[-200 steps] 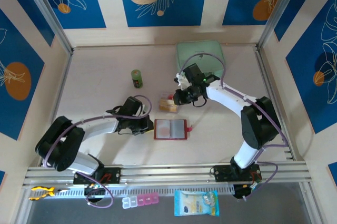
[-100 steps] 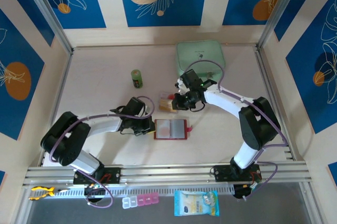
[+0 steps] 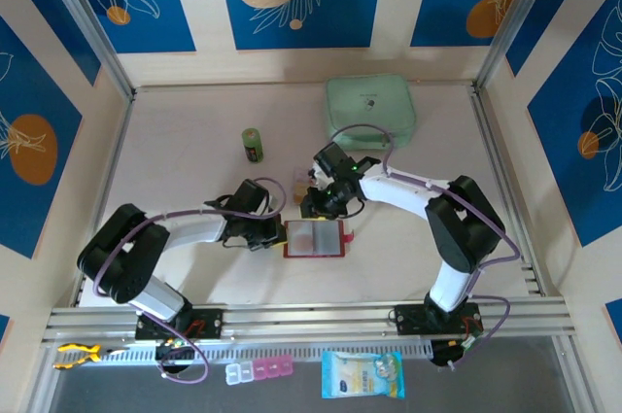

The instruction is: Take the credit cards out of the card holder

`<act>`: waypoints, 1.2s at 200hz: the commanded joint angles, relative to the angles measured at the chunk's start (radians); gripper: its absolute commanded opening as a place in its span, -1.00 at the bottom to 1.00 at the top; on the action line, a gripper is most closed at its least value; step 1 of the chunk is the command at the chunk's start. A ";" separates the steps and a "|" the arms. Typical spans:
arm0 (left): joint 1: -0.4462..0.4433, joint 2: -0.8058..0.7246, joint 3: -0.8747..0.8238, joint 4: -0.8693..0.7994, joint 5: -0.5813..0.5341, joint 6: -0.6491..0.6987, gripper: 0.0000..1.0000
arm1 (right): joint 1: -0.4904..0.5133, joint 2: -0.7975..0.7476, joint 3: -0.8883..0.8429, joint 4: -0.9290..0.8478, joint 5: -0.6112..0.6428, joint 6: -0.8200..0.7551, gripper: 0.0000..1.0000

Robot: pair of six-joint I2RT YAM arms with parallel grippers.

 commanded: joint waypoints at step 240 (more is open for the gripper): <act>0.006 -0.063 -0.055 -0.071 -0.049 0.009 -0.93 | 0.101 0.086 -0.046 0.032 0.021 0.175 -0.21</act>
